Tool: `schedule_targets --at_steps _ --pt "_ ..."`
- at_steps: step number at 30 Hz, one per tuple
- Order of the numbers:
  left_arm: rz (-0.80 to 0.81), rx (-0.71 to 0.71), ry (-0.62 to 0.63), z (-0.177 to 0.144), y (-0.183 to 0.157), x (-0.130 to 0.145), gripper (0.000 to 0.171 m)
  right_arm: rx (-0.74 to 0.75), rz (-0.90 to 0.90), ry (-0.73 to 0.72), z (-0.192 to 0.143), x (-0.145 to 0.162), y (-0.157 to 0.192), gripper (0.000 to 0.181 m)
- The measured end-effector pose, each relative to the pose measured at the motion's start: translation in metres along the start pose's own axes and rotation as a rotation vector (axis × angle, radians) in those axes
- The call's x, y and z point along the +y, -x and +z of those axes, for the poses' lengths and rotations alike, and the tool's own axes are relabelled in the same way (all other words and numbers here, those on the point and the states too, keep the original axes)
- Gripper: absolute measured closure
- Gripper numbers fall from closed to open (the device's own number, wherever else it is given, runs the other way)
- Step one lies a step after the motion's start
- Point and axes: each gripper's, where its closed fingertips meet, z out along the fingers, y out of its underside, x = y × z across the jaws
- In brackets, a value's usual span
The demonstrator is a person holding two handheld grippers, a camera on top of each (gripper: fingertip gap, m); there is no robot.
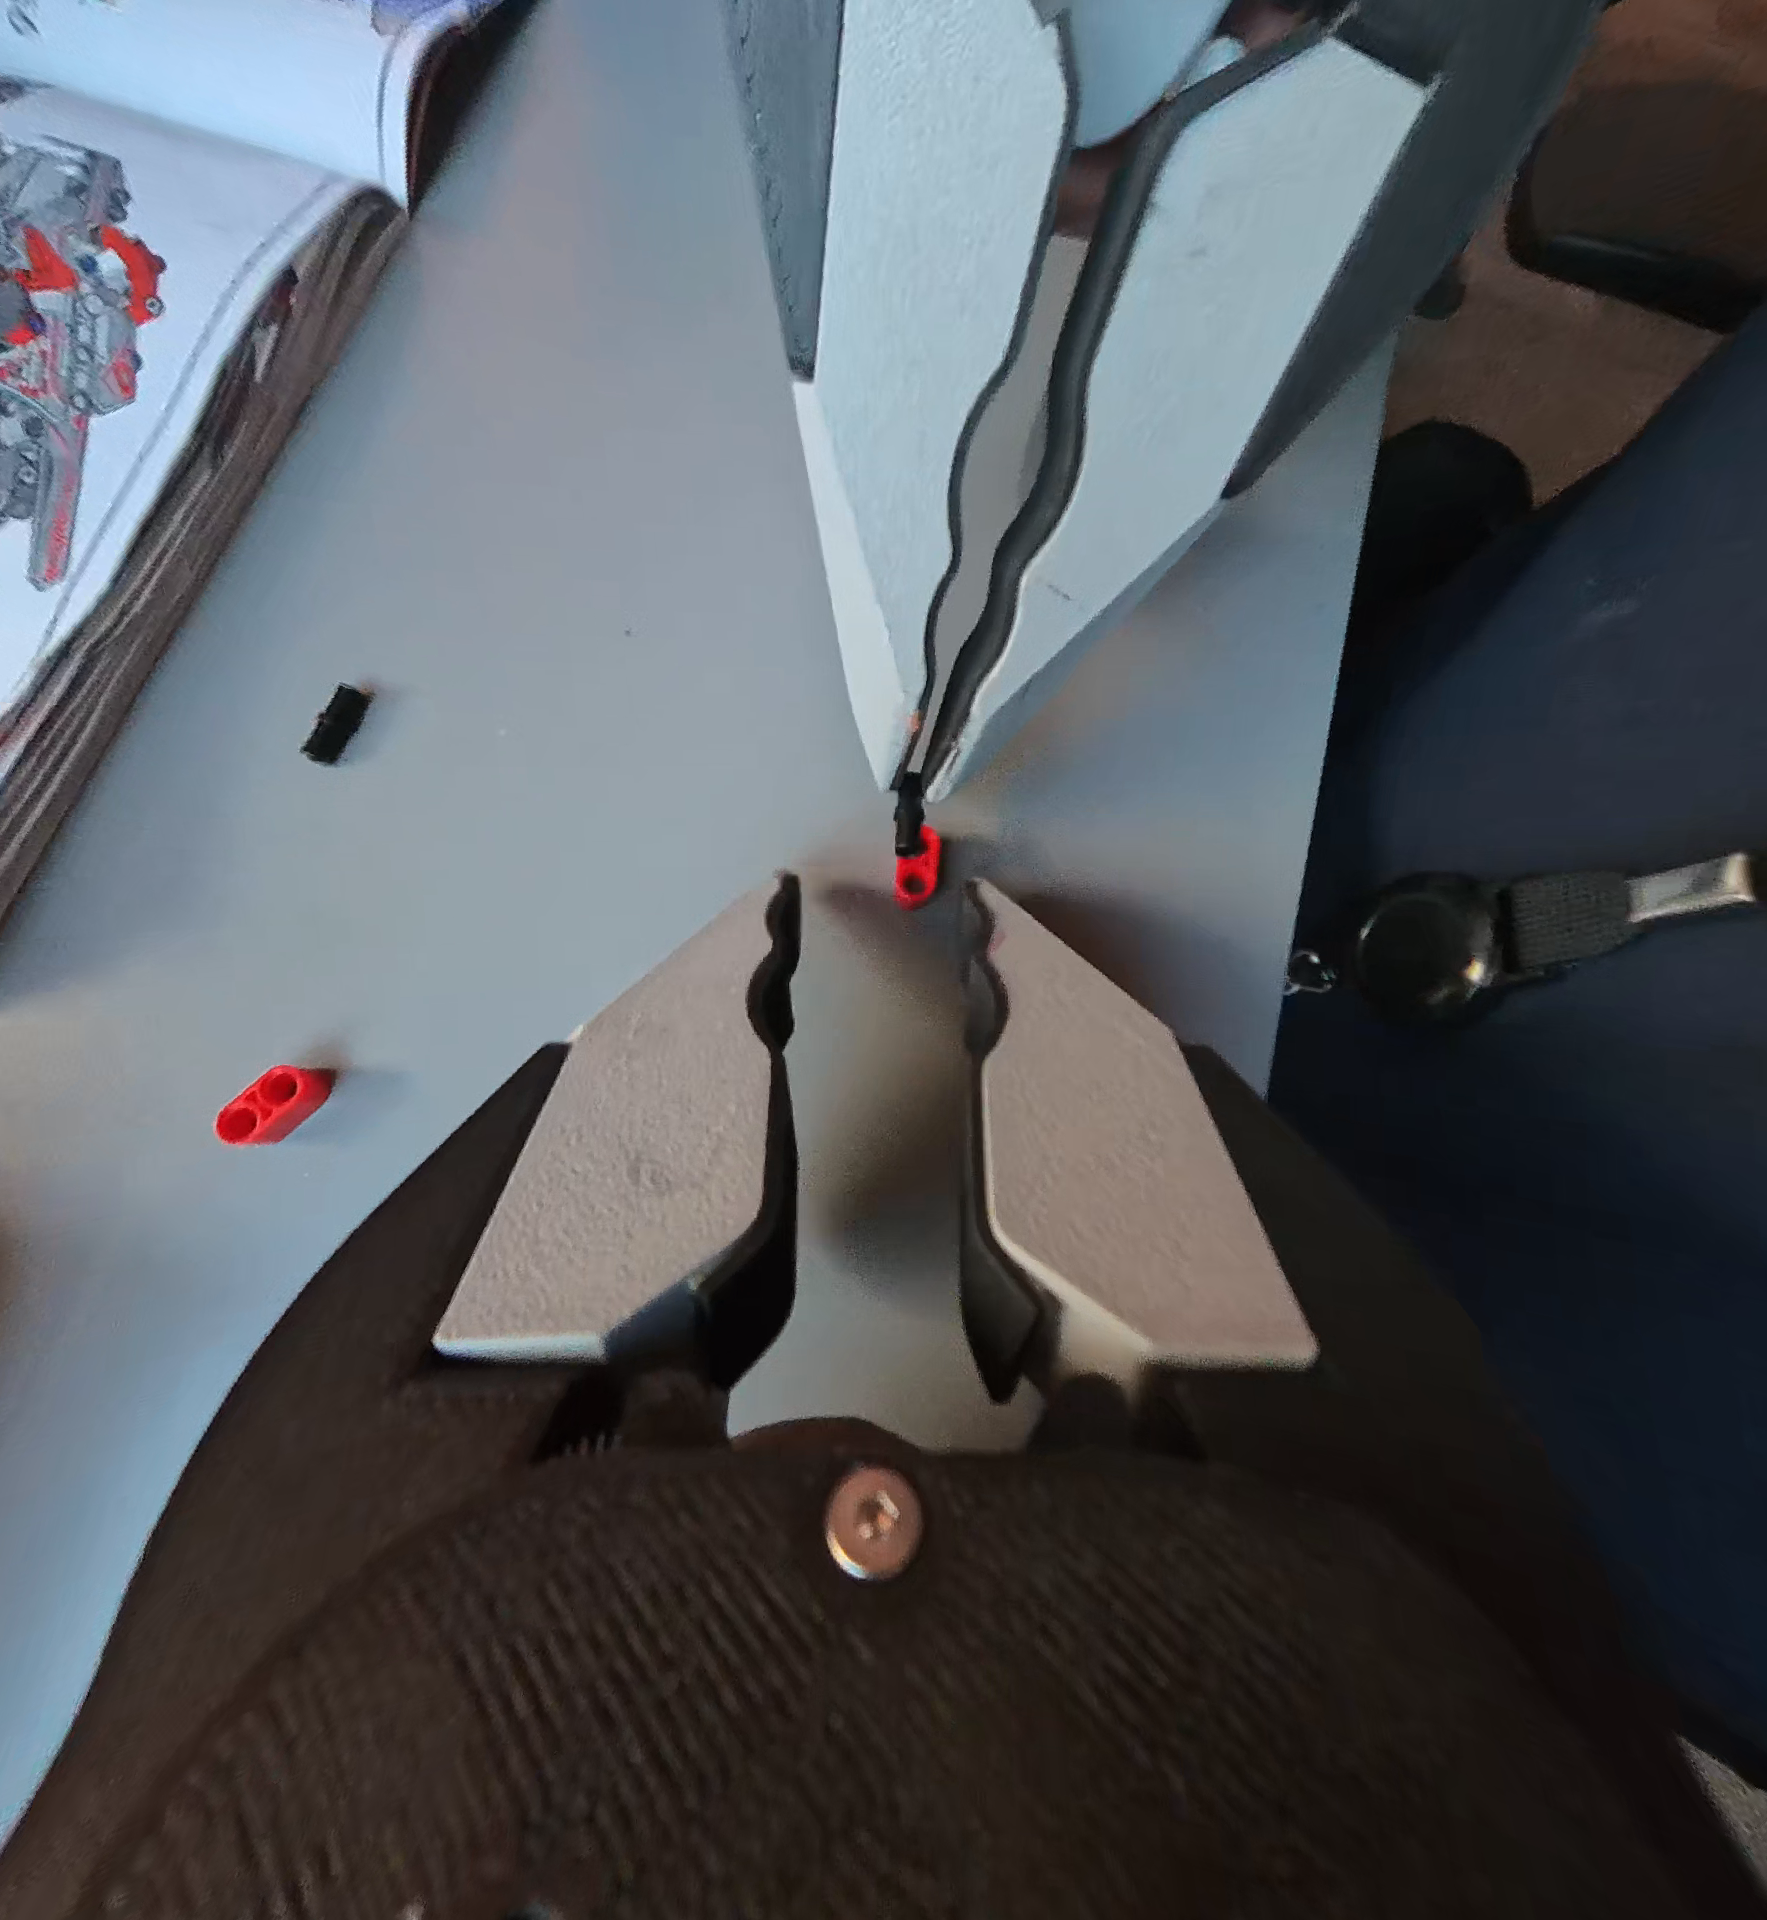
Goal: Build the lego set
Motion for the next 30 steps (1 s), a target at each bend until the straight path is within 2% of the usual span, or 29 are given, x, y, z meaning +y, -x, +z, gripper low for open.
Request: schedule_targets --at_steps 3,7,10,13,16,21,24,26,30 --pt "0.044 -0.007 -0.065 -0.008 -0.006 -0.010 0.157 0.000 0.026 -0.014 -0.006 -0.003 -0.002 0.181" --pt "0.076 -0.033 -0.069 -0.005 -0.005 -0.019 0.157 0.002 0.022 -0.014 -0.009 -0.009 -0.001 0.181" --pt "0.107 -0.032 -0.069 -0.003 -0.008 -0.020 0.169 0.008 0.027 -0.016 -0.011 -0.009 0.000 0.181" --pt "0.133 -0.055 -0.078 -0.003 -0.008 -0.021 0.170 0.006 0.052 -0.039 -0.013 -0.010 0.000 0.181" --pt "0.151 -0.119 -0.146 -0.007 -0.004 -0.027 0.170 0.005 0.171 -0.139 -0.019 -0.015 -0.005 0.181" --pt "0.159 -0.208 -0.359 -0.026 -0.007 -0.046 0.170 -0.140 0.464 -0.424 -0.042 -0.035 -0.005 0.180" --pt "0.174 -0.271 -0.455 -0.038 -0.006 -0.057 0.170 -0.185 0.535 -0.469 -0.048 -0.039 -0.005 0.181" --pt "0.175 -0.294 -0.489 -0.044 -0.004 -0.061 0.170 -0.186 0.559 -0.476 -0.049 -0.042 -0.006 0.175" --pt "0.190 -0.336 -0.499 -0.046 -0.004 -0.064 0.170 -0.185 0.609 -0.504 -0.053 -0.048 -0.011 0.179"
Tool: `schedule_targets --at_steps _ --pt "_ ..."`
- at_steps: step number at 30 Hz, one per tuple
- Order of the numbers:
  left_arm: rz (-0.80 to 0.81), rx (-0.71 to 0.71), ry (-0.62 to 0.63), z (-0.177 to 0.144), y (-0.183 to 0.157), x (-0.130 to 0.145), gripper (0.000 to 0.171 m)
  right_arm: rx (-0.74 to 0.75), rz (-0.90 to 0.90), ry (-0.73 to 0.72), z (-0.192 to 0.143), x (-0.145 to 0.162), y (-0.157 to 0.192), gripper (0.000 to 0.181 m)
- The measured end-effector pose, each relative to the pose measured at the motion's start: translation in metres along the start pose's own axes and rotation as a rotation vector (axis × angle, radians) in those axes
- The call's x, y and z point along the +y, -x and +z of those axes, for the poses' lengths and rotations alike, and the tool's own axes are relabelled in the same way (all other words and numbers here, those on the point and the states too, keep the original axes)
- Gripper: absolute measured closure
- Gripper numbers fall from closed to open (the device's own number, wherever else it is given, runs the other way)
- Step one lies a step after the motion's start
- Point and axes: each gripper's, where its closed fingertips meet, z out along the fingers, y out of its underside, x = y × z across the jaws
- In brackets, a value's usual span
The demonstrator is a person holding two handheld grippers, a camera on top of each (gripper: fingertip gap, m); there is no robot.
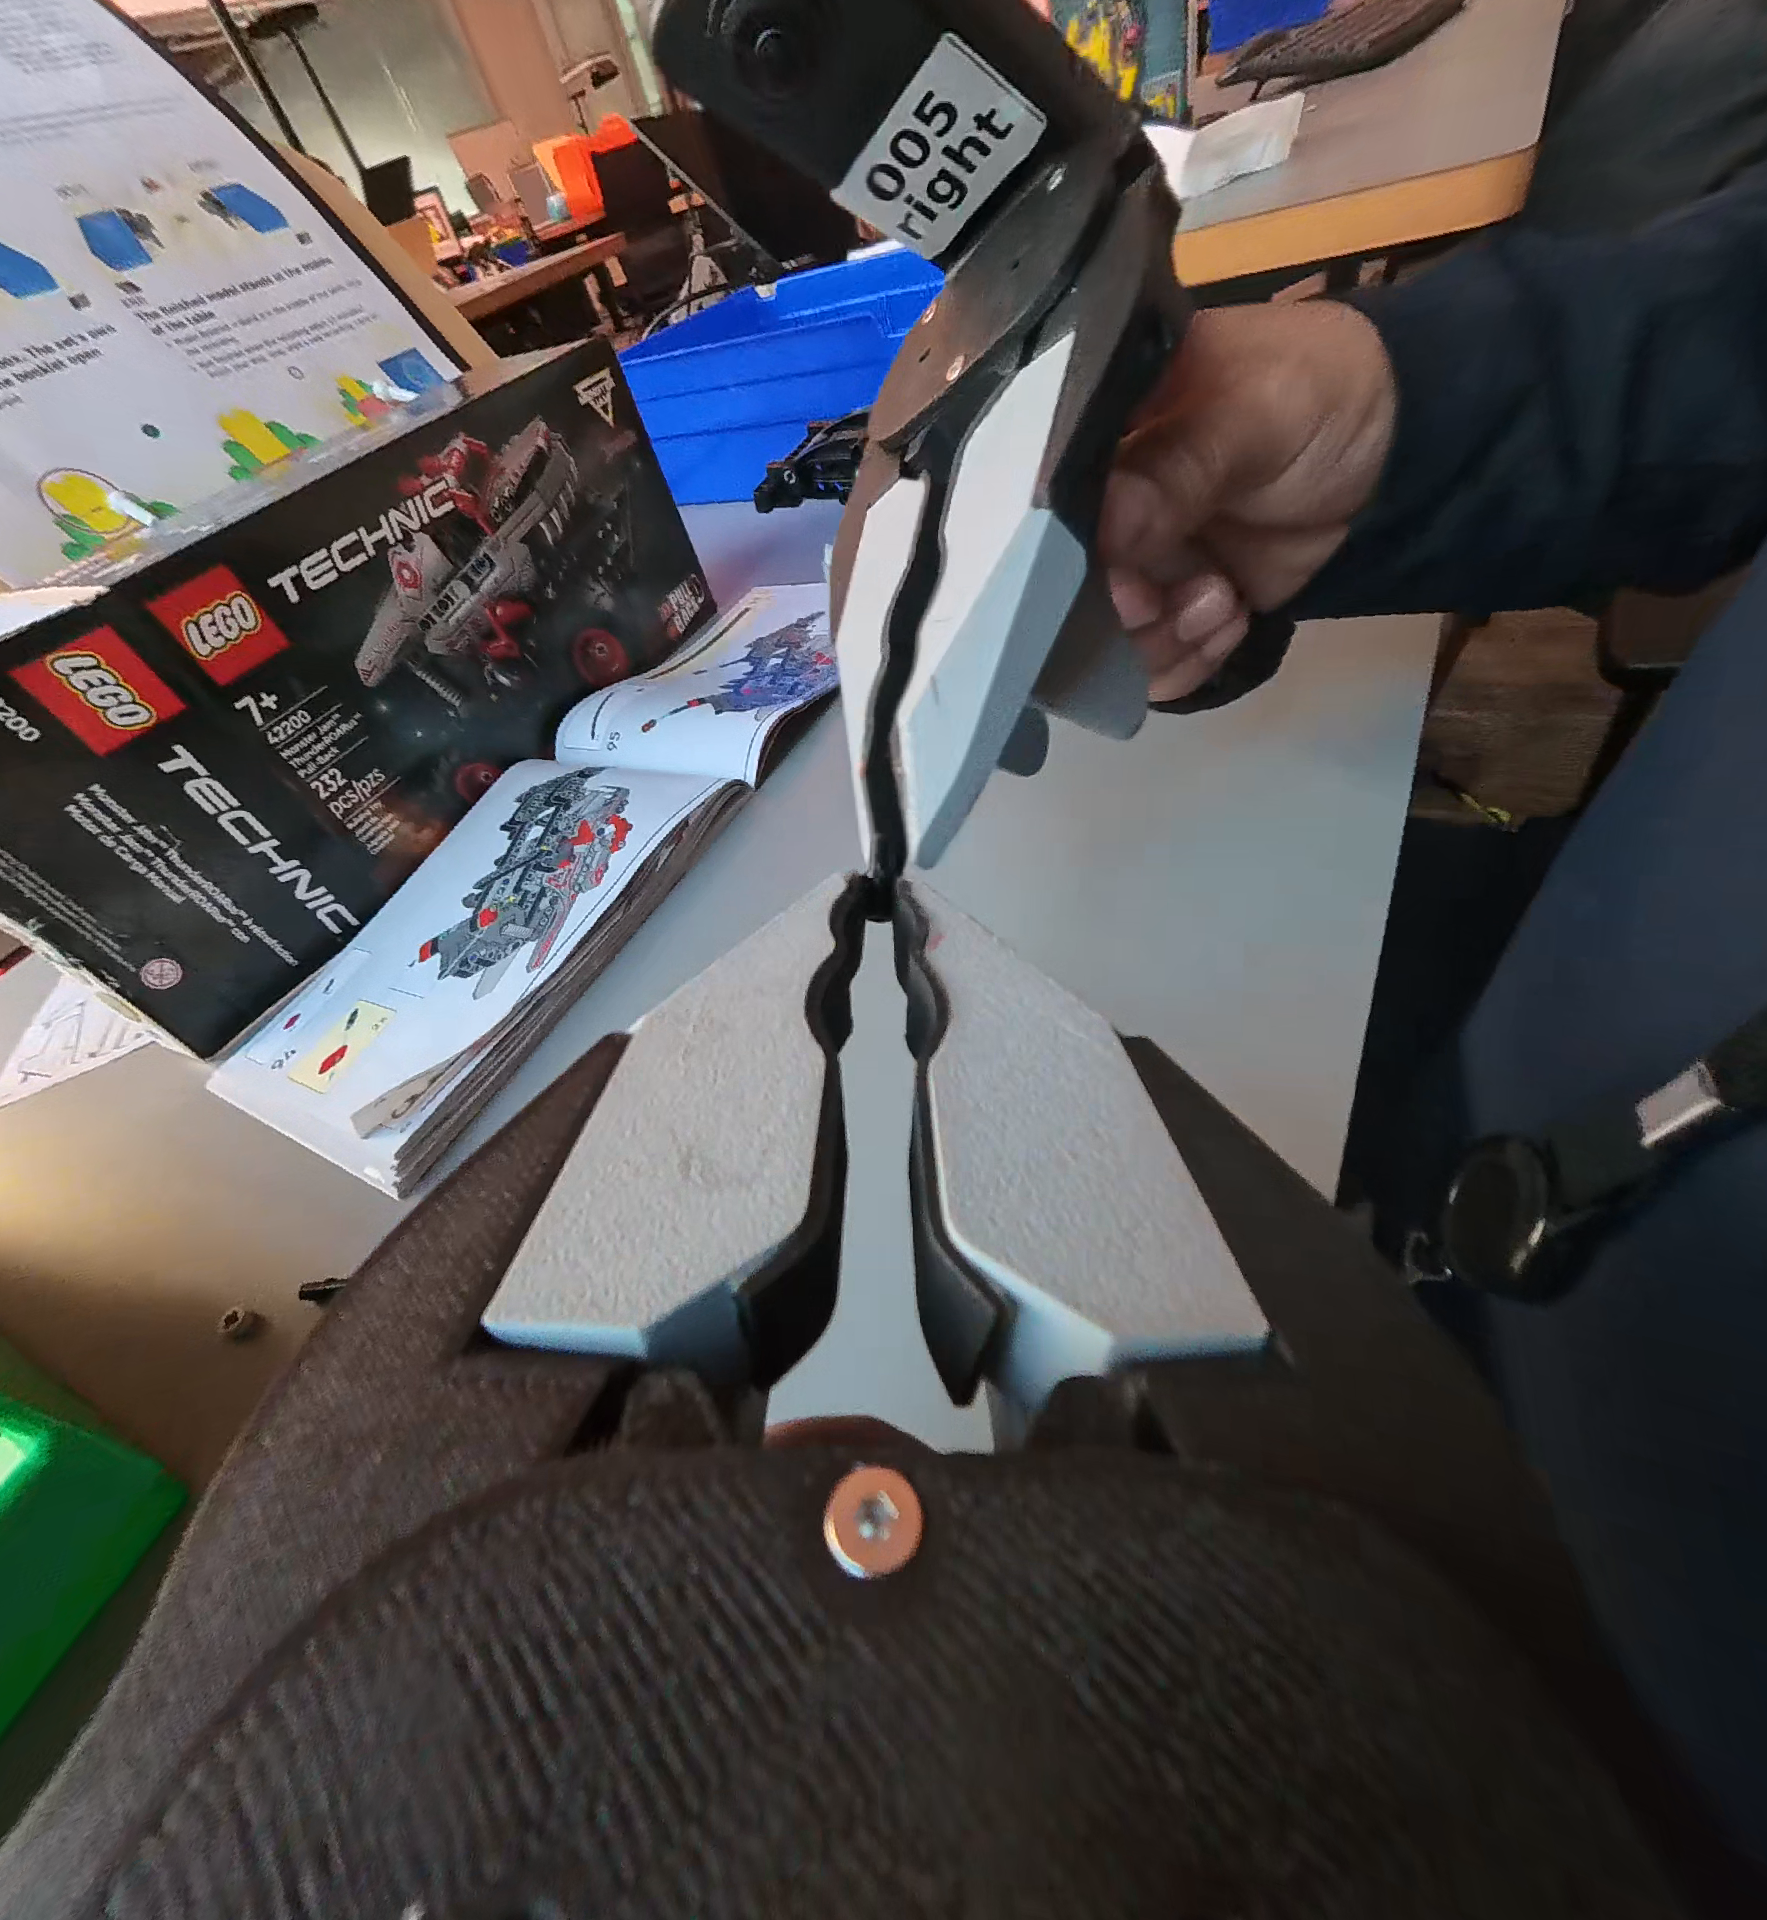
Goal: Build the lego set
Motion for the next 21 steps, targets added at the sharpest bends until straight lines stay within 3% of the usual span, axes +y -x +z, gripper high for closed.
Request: schedule_targets --at_steps 12,15,18,21 --pt "0.037 -0.066 0.034 0.004 0.003 0.000 0.170 0.052 0.027 0.034 0.001 -0.004 -0.003 0.181" --pt "-0.036 0.020 0.087 0.001 -0.005 0.012 0.168 0.112 -0.081 0.182 0.001 0.008 -0.007 0.181" --pt "-0.093 0.148 0.262 -0.003 -0.016 0.044 0.160 0.180 -0.229 0.353 0.001 0.021 -0.015 0.181" --pt "-0.077 0.230 0.362 -0.004 -0.023 0.060 0.154 0.189 -0.355 0.514 0.008 0.036 -0.017 0.181"
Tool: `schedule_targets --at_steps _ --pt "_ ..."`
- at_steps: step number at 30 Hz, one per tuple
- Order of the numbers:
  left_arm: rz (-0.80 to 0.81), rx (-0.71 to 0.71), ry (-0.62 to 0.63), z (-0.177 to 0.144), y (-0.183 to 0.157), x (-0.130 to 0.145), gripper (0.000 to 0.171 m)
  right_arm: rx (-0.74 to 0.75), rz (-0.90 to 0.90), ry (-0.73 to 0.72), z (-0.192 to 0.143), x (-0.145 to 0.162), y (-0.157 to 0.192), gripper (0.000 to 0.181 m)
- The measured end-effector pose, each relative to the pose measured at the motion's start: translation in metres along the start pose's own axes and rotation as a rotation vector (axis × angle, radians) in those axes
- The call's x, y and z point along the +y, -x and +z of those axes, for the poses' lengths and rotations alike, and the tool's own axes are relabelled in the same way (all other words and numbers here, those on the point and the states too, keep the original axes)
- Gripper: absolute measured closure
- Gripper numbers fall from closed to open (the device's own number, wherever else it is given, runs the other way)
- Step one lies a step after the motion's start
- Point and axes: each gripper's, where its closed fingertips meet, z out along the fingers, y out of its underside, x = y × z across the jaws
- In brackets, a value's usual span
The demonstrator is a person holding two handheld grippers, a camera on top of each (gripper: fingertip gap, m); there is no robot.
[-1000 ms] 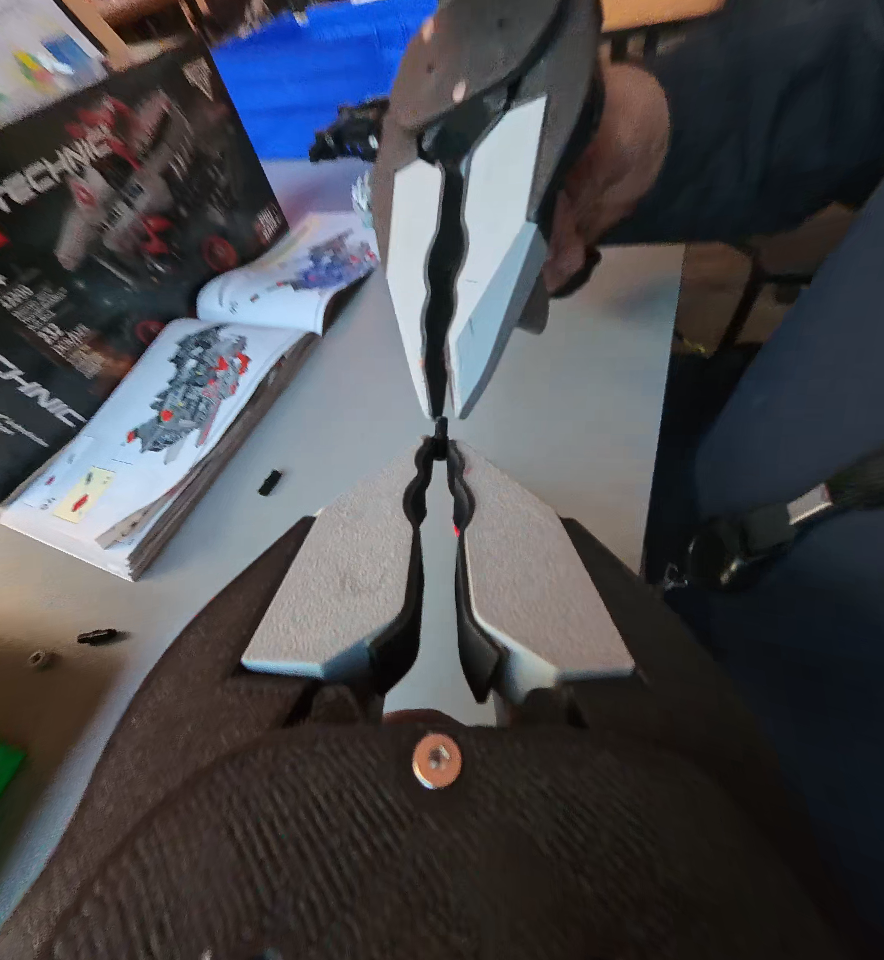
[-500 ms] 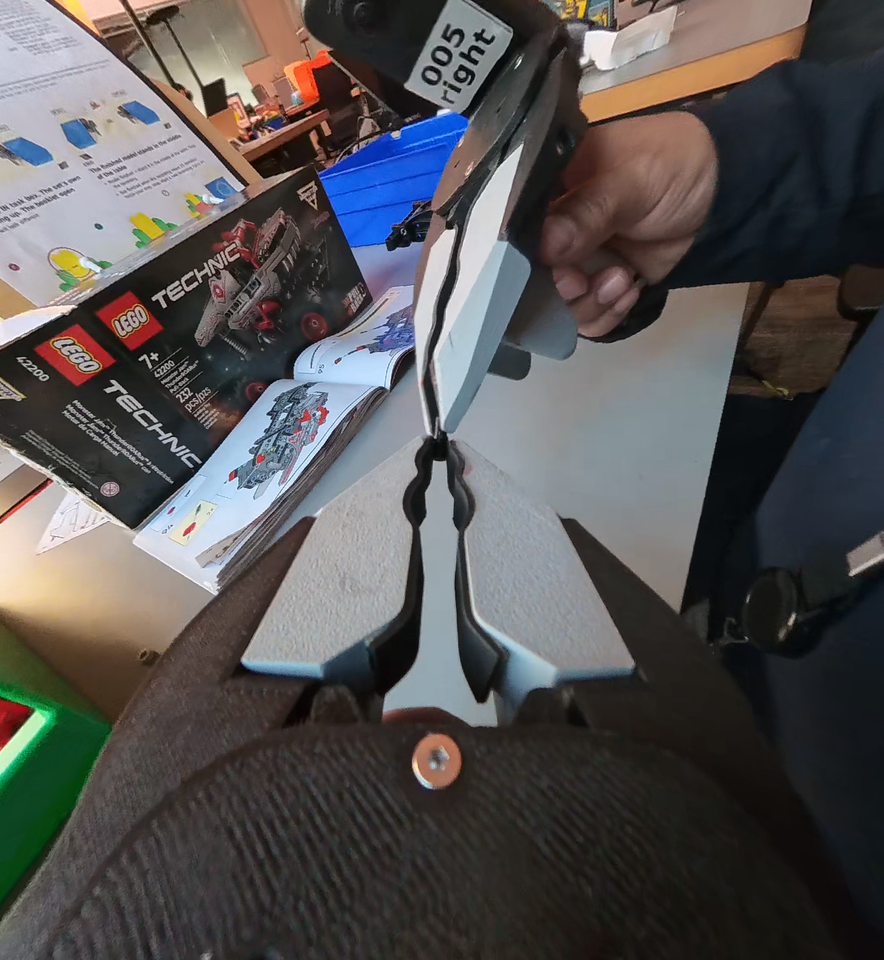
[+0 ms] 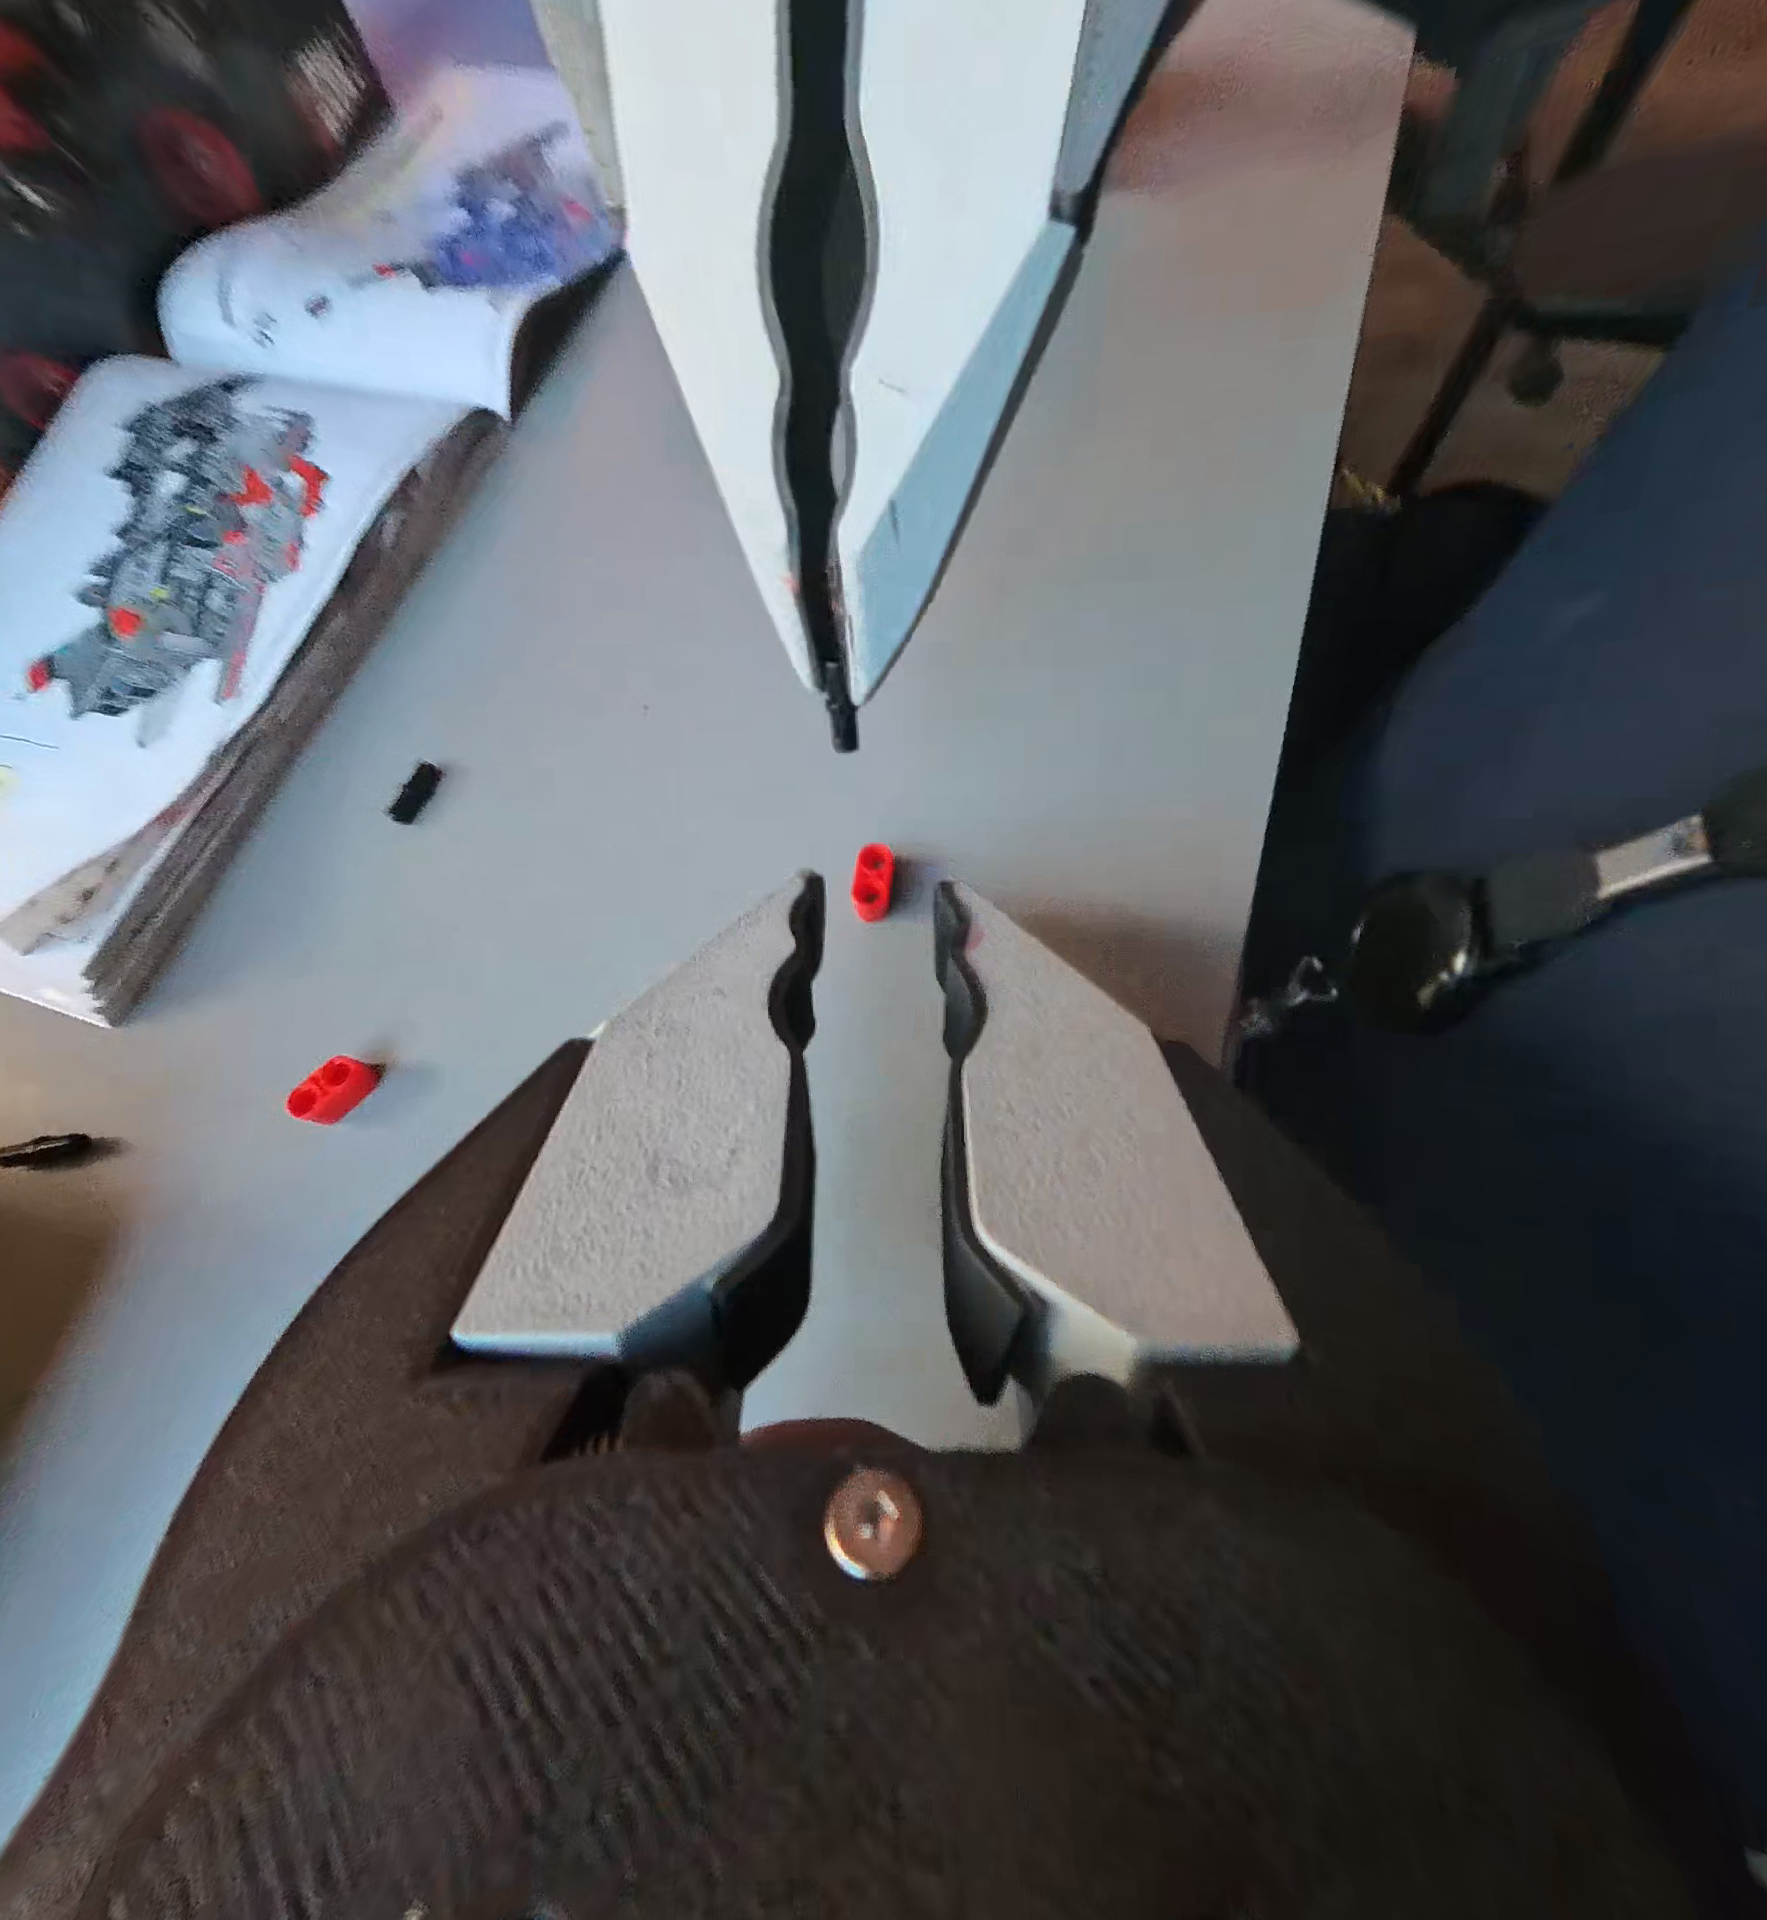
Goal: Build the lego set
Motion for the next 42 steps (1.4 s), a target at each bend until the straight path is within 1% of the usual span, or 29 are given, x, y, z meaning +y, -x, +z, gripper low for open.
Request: schedule_targets --at_steps 3,5,7,10,11,21,30,32,35,40,42 --pt "0.014 0.047 0.087 0.010 -0.003 0.010 0.148 0.006 -0.086 0.098 0.010 0.007 0.003 0.181" --pt "0.012 0.055 0.121 0.015 -0.001 0.013 0.151 0.012 -0.111 0.130 0.014 0.010 0.003 0.181" --pt "0.017 0.078 0.122 0.019 -0.001 0.011 0.155 0.021 -0.116 0.146 0.017 0.012 0.001 0.181" --pt "0.005 0.123 0.123 0.022 -0.001 0.010 0.166 0.017 -0.114 0.148 0.020 0.012 -0.001 0.181" --pt "-0.008 0.134 0.123 0.022 -0.001 0.010 0.167 0.012 -0.112 0.142 0.020 0.012 0.000 0.181" --pt "-0.021 0.145 0.124 0.022 -0.001 0.010 0.167 0.002 -0.154 0.196 0.026 0.017 0.002 0.181" --pt "-0.026 0.148 0.125 0.022 -0.001 0.011 0.167 0.035 -0.225 0.279 0.028 0.018 0.002 0.181" --pt "-0.024 0.147 0.125 0.022 -0.001 0.011 0.167 0.051 -0.258 0.280 0.029 0.014 0.002 0.181" --pt "-0.024 0.148 0.124 0.022 -0.001 0.011 0.167 0.038 -0.240 0.301 0.029 0.014 0.002 0.181" --pt "-0.022 0.147 0.125 0.022 -0.001 0.011 0.167 0.033 -0.260 0.268 0.030 0.013 0.003 0.181" --pt "-0.026 0.151 0.125 0.022 -0.002 0.011 0.167 0.028 -0.272 0.275 0.030 0.013 0.003 0.181"
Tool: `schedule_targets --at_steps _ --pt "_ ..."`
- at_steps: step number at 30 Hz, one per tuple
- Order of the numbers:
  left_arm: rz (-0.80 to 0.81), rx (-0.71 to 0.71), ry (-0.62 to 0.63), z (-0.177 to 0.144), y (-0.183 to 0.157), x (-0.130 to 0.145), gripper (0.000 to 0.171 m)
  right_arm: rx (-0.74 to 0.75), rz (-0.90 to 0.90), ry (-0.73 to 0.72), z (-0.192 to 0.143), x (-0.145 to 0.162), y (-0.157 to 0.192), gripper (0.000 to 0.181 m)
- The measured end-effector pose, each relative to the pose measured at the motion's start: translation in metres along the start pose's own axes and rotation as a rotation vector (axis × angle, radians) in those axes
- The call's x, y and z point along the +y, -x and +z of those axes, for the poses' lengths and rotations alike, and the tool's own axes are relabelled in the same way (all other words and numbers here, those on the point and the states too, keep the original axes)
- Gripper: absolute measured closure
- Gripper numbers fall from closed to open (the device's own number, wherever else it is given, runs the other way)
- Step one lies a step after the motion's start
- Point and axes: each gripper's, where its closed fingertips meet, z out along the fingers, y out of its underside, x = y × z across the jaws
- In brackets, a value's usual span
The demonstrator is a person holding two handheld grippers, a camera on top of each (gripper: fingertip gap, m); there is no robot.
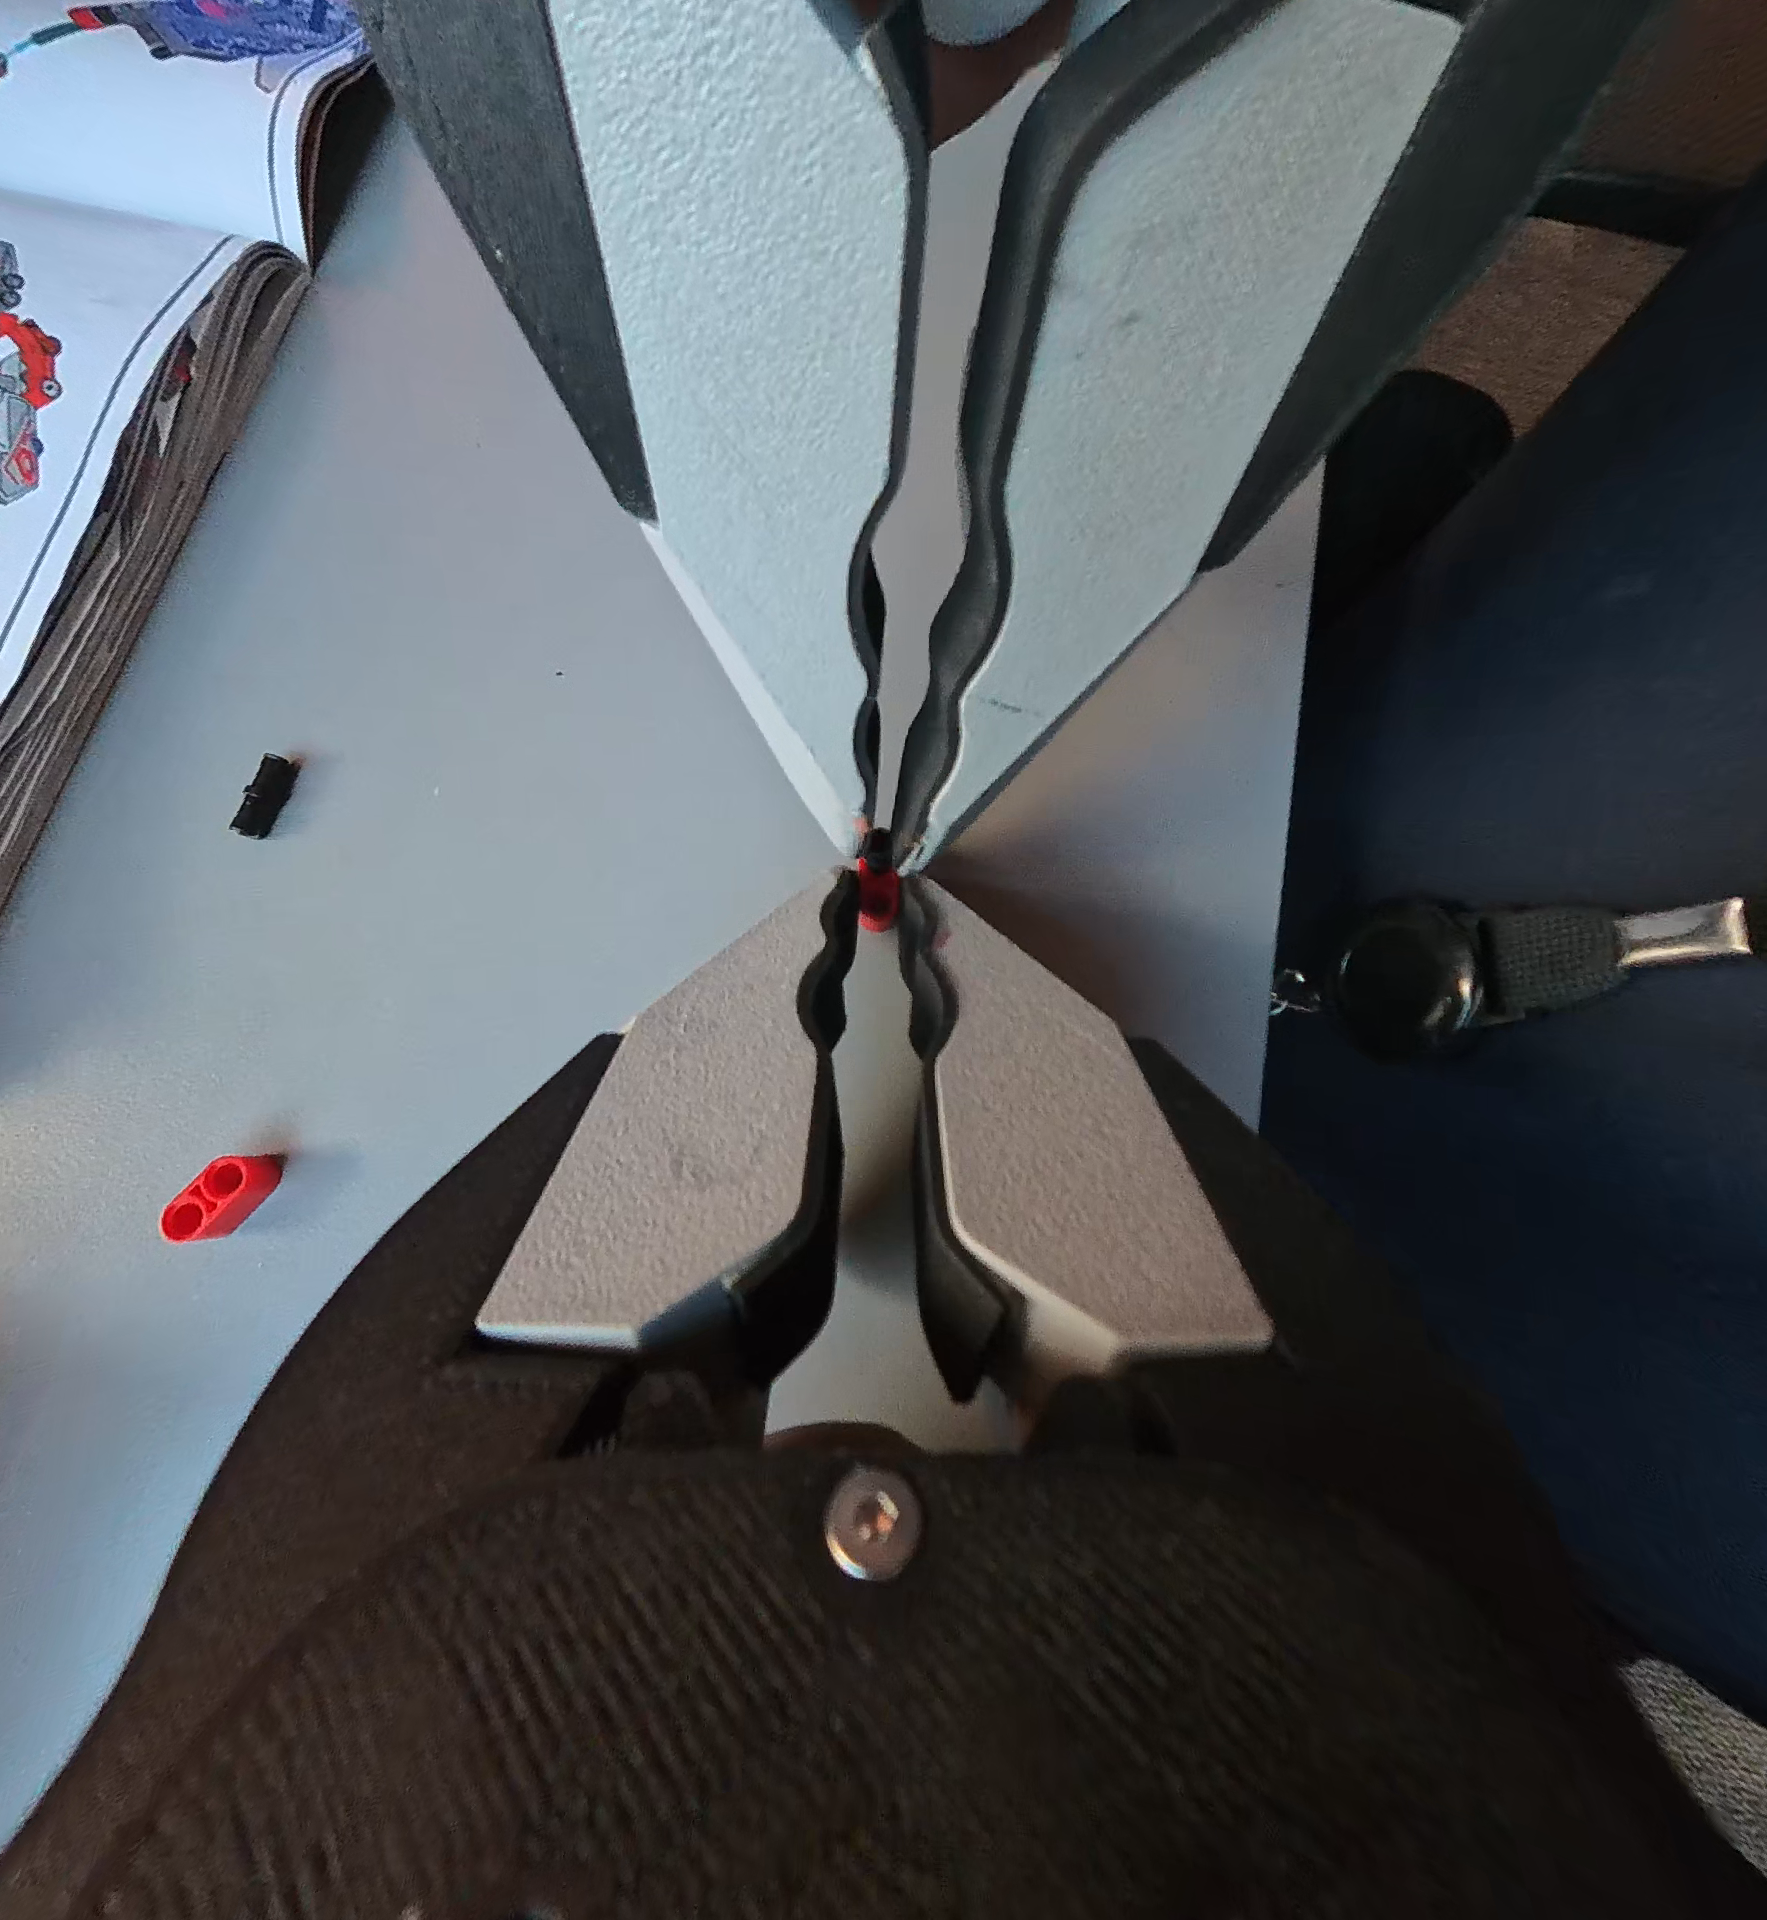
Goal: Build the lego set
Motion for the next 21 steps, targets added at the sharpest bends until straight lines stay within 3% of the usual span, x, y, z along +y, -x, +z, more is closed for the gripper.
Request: schedule_targets --at_steps 21 --pt "0.015 0.013 -0.001 0.0001 -0.0032 -0.0002 0.167 -0.102 -0.046 0.005 -0.0002 0.0008 0.0045 0.180"
